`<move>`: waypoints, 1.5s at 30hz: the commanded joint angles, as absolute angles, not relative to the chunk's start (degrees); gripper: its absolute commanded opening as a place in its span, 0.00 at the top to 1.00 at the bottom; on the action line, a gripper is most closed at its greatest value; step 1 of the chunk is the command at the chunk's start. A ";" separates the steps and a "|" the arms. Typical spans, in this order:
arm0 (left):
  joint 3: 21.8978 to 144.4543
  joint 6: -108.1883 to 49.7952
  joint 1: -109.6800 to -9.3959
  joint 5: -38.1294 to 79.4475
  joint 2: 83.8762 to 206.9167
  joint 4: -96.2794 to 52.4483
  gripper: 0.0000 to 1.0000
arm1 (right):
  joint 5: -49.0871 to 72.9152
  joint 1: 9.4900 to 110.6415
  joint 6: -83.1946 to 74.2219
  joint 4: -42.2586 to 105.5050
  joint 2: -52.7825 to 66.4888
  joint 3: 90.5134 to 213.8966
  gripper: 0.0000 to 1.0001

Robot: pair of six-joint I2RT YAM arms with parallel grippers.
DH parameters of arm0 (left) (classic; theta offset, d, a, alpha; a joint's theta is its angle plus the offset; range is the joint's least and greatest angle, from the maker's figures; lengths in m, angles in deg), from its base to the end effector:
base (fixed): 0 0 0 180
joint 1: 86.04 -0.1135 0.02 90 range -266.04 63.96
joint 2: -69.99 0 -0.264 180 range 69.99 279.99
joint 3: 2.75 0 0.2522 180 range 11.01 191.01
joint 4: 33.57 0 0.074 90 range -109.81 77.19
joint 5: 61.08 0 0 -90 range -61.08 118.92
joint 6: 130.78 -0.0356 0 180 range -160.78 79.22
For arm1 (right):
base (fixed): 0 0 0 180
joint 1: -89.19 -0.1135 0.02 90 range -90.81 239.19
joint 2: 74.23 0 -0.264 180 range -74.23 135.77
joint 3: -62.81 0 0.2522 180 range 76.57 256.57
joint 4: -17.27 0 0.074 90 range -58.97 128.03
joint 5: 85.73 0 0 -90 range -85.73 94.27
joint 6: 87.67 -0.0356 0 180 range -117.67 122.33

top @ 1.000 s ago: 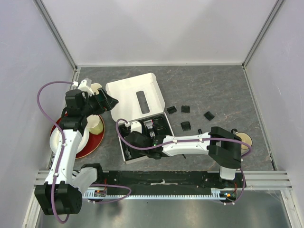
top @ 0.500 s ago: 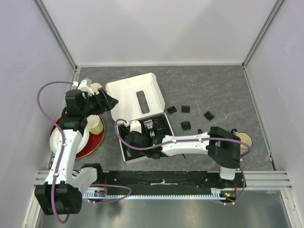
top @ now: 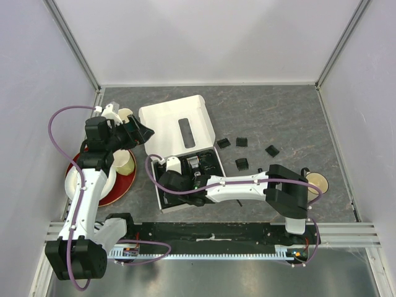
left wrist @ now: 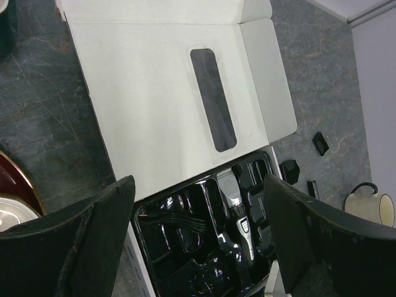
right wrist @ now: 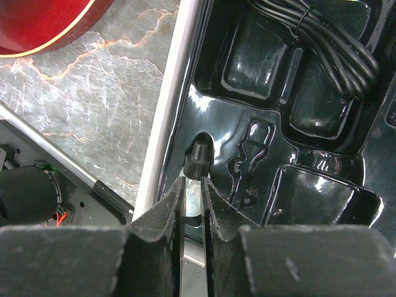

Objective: Sort the hair-cutting tools

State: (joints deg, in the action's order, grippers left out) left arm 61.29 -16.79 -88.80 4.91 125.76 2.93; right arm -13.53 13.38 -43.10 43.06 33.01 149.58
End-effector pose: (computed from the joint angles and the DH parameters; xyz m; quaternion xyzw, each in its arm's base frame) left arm 0.2154 -0.0041 0.3177 -0.0903 0.8414 -0.2679 0.4606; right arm 0.1108 0.3940 0.1995 -0.1846 0.8999 0.2502 0.3057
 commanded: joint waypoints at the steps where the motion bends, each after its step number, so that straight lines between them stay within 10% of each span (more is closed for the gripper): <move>1: 62.51 -18.80 -88.94 4.93 125.80 2.69 0.09 | -15.06 13.17 -44.17 46.93 35.81 152.68 0.80; 15: 62.42 -18.89 -88.94 4.93 125.89 2.78 0.09 | -17.17 12.82 -44.96 50.98 36.61 154.62 0.83; 27: 62.42 -18.80 -88.94 3.96 125.89 2.51 0.09 | -25.77 15.10 -33.89 61.08 24.31 160.25 0.48; 38: 62.34 -18.01 -88.85 2.73 125.63 1.98 0.09 | -24.72 29.42 -30.80 78.21 4.27 141.71 0.22; 45: 61.37 -17.49 -88.85 1.23 125.80 0.76 0.09 | -24.47 33.20 -33.09 79.89 0.92 130.64 0.22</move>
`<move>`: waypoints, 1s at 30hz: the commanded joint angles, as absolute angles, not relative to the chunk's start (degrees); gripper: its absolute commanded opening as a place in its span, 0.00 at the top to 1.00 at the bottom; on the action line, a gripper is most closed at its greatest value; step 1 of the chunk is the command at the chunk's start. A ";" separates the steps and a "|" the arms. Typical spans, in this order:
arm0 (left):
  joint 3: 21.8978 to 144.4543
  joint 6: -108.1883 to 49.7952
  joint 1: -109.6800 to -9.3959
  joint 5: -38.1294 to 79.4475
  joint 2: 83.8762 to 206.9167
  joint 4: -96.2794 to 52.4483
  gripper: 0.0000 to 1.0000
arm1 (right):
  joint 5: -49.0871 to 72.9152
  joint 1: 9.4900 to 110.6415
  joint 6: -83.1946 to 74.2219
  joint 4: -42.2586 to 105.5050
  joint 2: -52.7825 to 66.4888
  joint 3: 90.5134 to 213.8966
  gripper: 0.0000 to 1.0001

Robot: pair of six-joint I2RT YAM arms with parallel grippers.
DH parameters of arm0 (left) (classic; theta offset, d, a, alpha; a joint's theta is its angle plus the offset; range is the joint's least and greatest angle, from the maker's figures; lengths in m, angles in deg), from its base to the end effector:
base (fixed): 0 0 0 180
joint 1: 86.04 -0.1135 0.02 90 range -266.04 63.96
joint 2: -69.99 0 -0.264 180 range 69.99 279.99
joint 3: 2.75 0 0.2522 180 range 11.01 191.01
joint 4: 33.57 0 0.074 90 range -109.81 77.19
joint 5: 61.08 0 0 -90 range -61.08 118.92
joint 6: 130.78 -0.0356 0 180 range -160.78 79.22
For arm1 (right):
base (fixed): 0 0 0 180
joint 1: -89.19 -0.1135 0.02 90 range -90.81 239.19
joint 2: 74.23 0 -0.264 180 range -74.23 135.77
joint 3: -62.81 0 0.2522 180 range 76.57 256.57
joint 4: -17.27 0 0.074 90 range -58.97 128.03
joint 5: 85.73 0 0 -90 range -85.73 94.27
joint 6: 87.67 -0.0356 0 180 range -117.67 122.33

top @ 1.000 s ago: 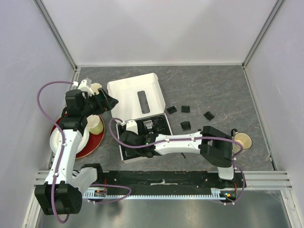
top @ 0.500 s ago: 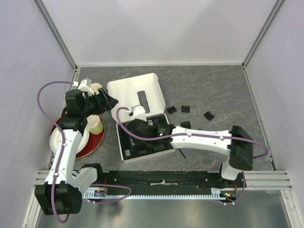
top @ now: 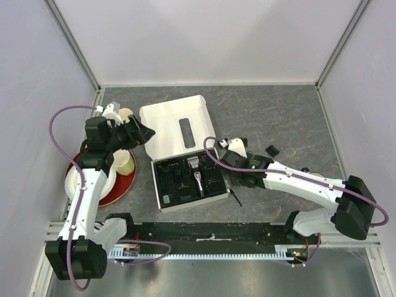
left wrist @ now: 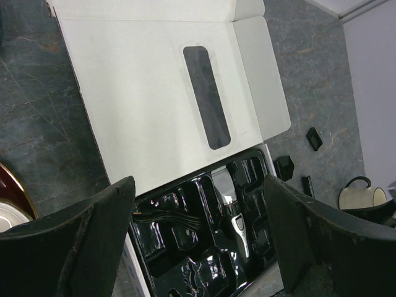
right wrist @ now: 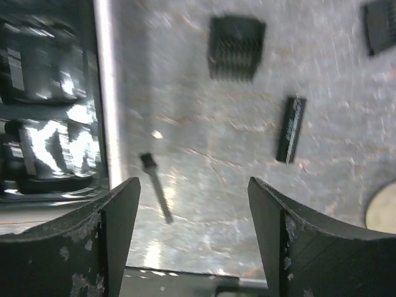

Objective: Sort the hair-cutting tools

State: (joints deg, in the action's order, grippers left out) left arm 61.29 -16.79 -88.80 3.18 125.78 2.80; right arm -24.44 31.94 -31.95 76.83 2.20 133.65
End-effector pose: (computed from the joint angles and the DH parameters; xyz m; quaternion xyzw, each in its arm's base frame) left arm 0.2152 -0.0051 0.3180 -0.0820 0.8400 -0.2801 0.4575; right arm 0.1514 0.2038 0.2501 -0.1361 0.9378 -0.0196 0.3189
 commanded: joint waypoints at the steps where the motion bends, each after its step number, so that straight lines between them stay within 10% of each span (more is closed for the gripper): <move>1: 61.46 -17.49 -88.85 1.15 126.06 0.67 0.09 | -24.21 33.38 -33.09 79.89 1.01 130.28 0.23; 17: 61.72 -18.01 -88.85 2.73 127.47 1.55 0.09 | -8.12 34.88 -27.20 71.28 5.48 122.62 0.56; 30: 61.98 -18.01 -88.94 1.94 127.91 1.72 0.09 | -4.95 35.49 -28.78 66.80 10.85 122.01 0.59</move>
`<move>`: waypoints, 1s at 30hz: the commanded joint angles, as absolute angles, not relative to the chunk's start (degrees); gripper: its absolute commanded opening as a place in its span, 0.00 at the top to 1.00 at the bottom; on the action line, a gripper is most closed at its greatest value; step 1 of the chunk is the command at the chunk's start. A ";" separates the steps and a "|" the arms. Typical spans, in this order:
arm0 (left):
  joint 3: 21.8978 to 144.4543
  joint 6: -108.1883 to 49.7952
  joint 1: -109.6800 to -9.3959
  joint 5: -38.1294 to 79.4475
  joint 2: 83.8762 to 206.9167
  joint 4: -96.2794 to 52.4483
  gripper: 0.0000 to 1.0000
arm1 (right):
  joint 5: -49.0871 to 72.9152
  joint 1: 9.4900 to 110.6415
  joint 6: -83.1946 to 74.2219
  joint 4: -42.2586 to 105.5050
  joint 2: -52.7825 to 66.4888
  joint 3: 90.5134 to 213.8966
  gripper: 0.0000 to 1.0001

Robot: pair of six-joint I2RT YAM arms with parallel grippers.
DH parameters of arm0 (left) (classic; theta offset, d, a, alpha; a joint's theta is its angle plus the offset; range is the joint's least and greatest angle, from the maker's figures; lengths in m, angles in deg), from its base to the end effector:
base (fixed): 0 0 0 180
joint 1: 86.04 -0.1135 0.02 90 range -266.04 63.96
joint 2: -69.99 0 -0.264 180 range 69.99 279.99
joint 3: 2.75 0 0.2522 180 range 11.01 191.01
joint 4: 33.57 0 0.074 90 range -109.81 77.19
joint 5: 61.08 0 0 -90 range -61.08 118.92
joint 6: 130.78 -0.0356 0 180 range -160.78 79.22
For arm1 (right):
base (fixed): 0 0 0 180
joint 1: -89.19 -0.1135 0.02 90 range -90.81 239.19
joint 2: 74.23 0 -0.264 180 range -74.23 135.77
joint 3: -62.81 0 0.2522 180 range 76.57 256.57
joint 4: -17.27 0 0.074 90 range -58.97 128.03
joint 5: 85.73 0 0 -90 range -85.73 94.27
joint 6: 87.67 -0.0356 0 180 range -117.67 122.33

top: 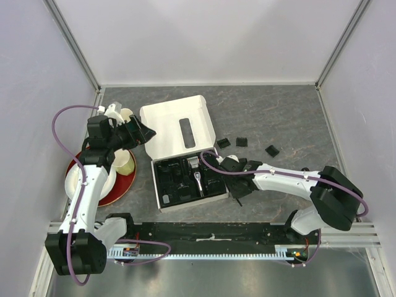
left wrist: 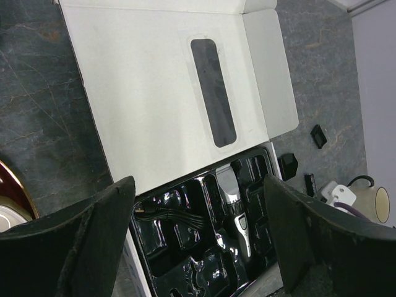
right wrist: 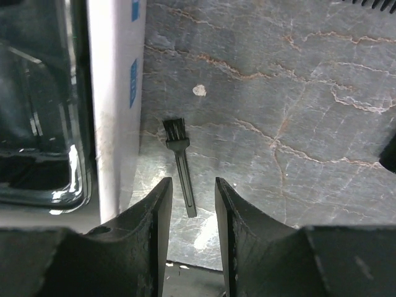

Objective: Sort the hair-cutting tools

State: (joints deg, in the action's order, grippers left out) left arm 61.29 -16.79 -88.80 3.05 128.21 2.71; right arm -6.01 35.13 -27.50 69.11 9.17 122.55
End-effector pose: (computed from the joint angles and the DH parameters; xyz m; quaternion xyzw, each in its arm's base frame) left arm 0.2237 -0.0048 0.3097 -0.0876 0.8488 -0.2801 0.4398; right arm 0.1507 0.1970 0.1690 -0.1963 0.9684 0.0179 0.1529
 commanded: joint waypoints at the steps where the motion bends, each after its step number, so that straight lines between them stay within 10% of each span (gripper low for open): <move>1: 61.98 -18.01 -88.85 1.94 127.91 1.81 0.09 | -5.13 35.49 -29.39 66.80 11.55 121.84 0.60; 30: 62.07 -18.01 -88.94 1.67 127.38 1.90 0.09 | -10.05 39.54 -35.90 67.32 10.77 120.33 1.00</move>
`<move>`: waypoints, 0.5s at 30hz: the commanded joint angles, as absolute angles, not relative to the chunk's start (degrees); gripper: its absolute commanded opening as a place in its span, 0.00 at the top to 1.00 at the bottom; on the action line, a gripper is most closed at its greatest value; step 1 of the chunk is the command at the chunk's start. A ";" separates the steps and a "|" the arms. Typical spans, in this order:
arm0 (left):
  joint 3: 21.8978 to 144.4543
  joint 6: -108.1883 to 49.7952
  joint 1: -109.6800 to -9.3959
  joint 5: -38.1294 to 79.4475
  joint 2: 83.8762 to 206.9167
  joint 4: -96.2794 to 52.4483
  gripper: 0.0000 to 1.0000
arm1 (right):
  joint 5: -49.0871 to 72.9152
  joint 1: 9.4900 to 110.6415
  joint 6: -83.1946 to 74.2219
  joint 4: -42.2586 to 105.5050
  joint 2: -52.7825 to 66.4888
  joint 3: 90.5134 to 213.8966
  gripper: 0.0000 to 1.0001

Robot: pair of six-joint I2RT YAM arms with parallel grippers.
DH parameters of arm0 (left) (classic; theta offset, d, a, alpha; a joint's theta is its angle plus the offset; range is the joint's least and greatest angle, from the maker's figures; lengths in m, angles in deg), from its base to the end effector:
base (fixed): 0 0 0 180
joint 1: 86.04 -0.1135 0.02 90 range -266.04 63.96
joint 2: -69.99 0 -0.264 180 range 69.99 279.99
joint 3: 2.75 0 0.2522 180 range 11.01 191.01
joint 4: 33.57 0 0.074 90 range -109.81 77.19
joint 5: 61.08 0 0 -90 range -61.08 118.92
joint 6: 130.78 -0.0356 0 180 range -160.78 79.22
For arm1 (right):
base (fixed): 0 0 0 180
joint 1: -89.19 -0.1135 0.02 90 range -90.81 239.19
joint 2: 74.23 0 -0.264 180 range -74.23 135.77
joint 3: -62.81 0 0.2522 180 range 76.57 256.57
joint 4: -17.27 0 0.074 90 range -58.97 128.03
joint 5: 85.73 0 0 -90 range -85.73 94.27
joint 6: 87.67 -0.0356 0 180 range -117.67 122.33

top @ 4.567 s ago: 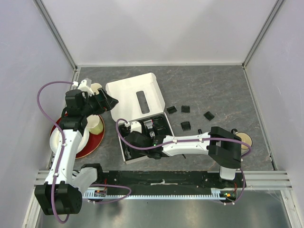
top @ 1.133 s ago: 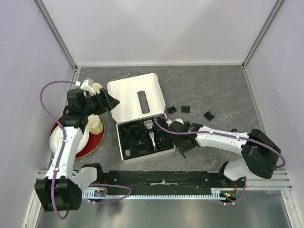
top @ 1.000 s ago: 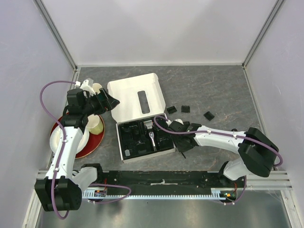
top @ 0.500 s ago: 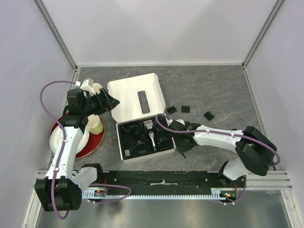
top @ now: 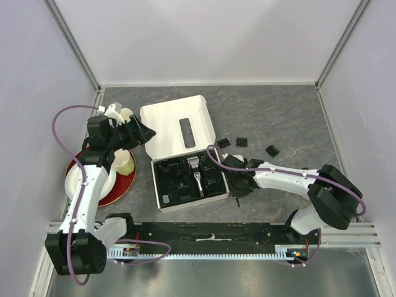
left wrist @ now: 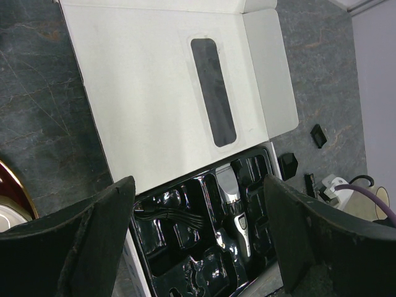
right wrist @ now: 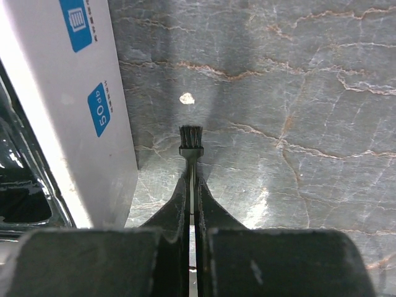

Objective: Sort the hair-cutting tools

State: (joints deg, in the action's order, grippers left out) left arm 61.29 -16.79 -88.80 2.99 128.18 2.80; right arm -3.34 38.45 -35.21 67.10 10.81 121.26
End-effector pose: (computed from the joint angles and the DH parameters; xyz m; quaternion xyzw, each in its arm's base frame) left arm 0.2235 -0.0048 0.3097 -0.0875 0.8489 -0.2805 0.4393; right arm 0.1608 0.1893 0.1574 -0.1061 0.9851 0.0349 0.1306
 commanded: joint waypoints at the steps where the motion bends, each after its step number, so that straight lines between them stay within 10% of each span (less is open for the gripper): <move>1: 62.07 -18.01 -88.94 1.59 127.30 1.81 0.09 | -10.23 39.53 -36.08 67.94 10.33 120.69 1.00; 15: 62.07 -17.92 -88.94 1.50 127.21 1.90 0.09 | -13.92 39.53 -37.66 74.27 0.49 129.47 1.00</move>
